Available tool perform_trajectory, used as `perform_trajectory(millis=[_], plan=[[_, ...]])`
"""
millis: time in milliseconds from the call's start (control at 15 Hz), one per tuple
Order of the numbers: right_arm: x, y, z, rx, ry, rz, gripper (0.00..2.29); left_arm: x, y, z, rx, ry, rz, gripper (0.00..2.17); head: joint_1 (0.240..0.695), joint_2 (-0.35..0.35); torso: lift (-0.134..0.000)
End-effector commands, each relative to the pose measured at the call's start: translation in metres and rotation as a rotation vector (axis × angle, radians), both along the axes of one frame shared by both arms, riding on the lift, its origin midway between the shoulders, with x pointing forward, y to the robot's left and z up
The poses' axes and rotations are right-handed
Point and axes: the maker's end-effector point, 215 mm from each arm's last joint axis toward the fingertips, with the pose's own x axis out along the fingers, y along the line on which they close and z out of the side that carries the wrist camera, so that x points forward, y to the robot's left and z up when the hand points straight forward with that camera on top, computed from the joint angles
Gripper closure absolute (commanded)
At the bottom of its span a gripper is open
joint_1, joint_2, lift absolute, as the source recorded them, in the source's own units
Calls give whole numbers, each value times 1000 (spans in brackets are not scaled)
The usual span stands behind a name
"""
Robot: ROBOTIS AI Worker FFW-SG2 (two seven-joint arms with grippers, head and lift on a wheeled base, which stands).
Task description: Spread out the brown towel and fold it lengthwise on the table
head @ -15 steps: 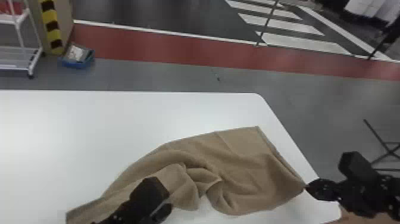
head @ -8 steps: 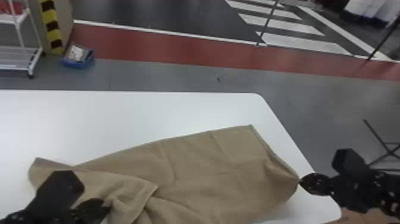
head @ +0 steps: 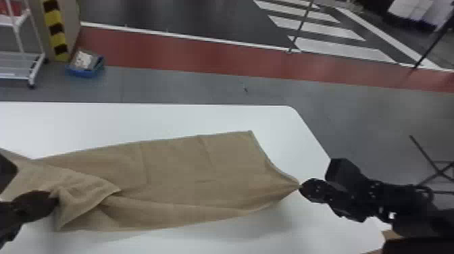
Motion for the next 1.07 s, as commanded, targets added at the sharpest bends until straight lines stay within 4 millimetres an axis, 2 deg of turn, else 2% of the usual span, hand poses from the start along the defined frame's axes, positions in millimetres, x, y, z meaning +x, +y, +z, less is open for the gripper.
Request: perform_trajectory(millis=[0, 67, 133, 200, 267, 333, 400, 533, 600, 667, 733, 867, 1000], plan=[[11, 35, -9, -4, 1, 50, 1555, 15, 16, -2, 15, -8, 42, 2142, 695, -273, -125], [15, 46, -9, 4, -5, 65, 1555, 18, 21, -3, 26, -16, 61, 2067, 695, -213, -125], [17, 50, -8, 13, -12, 66, 1555, 18, 23, -2, 35, -25, 77, 1359, 695, -190, -125], [18, 50, -7, 13, -17, 63, 1555, 17, 31, -1, 49, -39, 96, 481, 695, -168, -125], [18, 51, -7, 13, -18, 65, 1555, 16, 35, 3, 63, -49, 103, -2, 695, -154, -125], [18, 50, -5, 11, -20, 61, 1555, 16, 39, 10, 76, -70, 116, -2, 695, -134, -125], [19, 50, -2, 8, -25, 63, 1555, 17, 45, 24, 91, -106, 136, -2, 695, -127, -125], [18, 48, 1, 3, -30, 60, 1555, 17, 38, 53, 98, -146, 143, 33, 695, -116, -125], [18, 48, 0, 6, -28, 57, 1555, 13, 28, 61, 83, -145, 146, 73, 695, -117, -125], [17, 49, -2, 8, -23, 56, 1555, 9, 9, 69, 57, -151, 133, 83, 695, -119, -125], [16, 51, -4, 10, -19, 56, 1555, 5, -2, 69, 55, -145, 125, 83, 695, -126, -125], [13, 52, -5, 11, -14, 59, 1555, 11, -29, 70, 83, -174, 99, 87, 695, -164, -125], [11, 53, -5, 9, -11, 60, 1555, 19, -55, 53, 134, -166, 50, 103, 695, -189, -125]])
